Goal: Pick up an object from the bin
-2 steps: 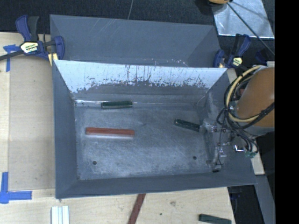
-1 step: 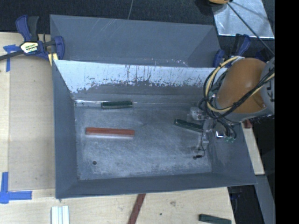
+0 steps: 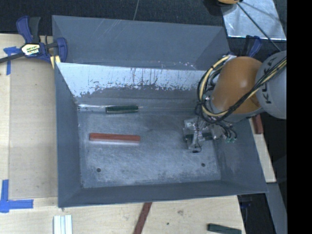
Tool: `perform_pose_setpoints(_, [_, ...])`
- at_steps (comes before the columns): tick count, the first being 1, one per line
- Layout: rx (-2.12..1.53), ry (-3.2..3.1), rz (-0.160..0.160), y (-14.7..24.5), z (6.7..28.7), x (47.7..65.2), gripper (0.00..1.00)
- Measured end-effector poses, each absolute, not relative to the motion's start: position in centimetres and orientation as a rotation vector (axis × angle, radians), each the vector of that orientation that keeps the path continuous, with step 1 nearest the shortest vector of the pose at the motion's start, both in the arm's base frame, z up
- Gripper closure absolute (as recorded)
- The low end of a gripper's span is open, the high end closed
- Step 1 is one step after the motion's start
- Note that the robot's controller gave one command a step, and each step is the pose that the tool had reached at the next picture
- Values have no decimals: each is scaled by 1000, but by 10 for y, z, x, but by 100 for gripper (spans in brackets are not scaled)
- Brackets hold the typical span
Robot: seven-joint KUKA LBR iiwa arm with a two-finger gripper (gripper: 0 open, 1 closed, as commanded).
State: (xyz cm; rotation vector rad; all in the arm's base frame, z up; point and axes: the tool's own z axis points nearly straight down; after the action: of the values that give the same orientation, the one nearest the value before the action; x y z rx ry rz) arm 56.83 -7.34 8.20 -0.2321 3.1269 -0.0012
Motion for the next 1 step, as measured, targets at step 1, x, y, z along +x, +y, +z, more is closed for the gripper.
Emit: perform_pose_setpoints(1, [-232,3127,-1,-73,82,568,100])
